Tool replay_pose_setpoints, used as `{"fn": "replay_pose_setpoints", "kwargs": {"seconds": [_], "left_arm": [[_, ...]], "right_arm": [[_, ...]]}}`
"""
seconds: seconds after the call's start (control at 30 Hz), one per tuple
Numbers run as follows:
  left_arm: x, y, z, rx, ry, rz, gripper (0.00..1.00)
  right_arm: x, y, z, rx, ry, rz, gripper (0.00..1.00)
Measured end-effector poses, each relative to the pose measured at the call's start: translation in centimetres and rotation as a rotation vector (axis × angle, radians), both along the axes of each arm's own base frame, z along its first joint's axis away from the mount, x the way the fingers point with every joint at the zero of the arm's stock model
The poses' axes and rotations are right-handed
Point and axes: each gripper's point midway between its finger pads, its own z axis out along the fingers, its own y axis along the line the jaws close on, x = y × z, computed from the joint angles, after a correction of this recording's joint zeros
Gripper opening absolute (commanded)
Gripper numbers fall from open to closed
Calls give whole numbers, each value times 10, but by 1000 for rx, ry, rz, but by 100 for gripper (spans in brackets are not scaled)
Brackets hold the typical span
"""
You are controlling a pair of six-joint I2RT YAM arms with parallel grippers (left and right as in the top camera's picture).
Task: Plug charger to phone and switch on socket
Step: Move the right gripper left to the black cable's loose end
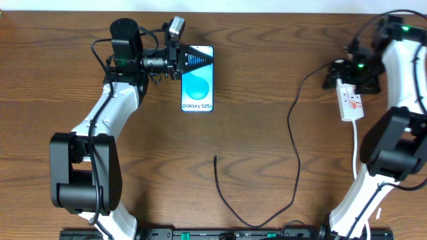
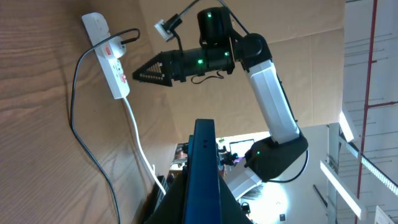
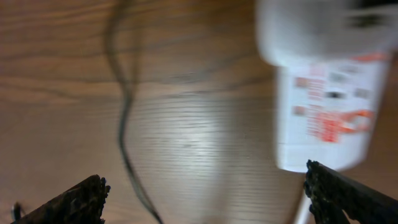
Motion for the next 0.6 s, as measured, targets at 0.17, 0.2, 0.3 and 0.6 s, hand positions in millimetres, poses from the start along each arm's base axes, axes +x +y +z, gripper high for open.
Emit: {"fn": "replay_pose_setpoints", "kwargs": {"seconds": [0.17, 0.2, 0.3, 0.6], "left_arm": [[0, 0, 0, 0, 0, 1, 7], [0, 1, 0, 0, 0, 2, 8], [3, 6, 0, 0, 0, 15, 7], [20, 46, 0, 0, 0, 110, 8]], "right_arm": [[4, 52, 0, 3, 3, 107, 99], [4, 64, 0, 3, 2, 134, 99], [4, 100, 0, 7, -6, 197, 99], [-2, 187, 1, 19, -32, 294, 99]]}}
